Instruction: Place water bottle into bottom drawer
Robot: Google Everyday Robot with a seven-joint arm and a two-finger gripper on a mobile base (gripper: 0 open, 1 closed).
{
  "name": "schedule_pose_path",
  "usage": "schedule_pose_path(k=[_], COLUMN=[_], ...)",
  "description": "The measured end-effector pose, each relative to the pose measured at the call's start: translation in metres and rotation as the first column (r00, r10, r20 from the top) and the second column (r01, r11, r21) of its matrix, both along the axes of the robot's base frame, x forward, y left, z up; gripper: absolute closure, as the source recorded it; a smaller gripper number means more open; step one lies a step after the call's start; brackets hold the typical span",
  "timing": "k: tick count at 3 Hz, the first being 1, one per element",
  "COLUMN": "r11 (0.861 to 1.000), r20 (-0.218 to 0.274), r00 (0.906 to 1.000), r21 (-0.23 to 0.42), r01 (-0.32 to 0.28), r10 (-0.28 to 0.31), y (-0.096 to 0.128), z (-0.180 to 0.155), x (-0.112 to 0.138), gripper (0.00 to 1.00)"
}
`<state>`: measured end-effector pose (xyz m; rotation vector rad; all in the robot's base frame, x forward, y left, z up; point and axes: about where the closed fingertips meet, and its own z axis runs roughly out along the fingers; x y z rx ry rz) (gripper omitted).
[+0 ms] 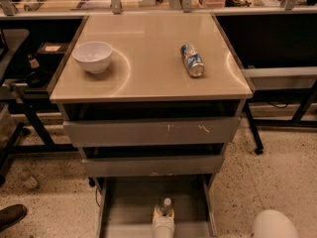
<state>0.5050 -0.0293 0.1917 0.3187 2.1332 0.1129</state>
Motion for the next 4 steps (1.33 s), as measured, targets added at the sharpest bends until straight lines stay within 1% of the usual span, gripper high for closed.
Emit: schedule_pose_path(k=[2, 3, 4], r11=[0.999, 0.998, 0.998], r20=[-0.013, -0.023, -0.033], r00=[0.9999, 0.9997, 0.9994], r21=[-0.05, -0.064, -0.069], r01=[-0.01, -0.011, 0.005], r10=[0.009, 0.01, -0.007], y=[0.003, 0.004, 0.005], z=[-0.008, -0.013, -0.014], x=[-0.003, -0.005, -0.007], gripper=[1.0, 1.0, 1.0])
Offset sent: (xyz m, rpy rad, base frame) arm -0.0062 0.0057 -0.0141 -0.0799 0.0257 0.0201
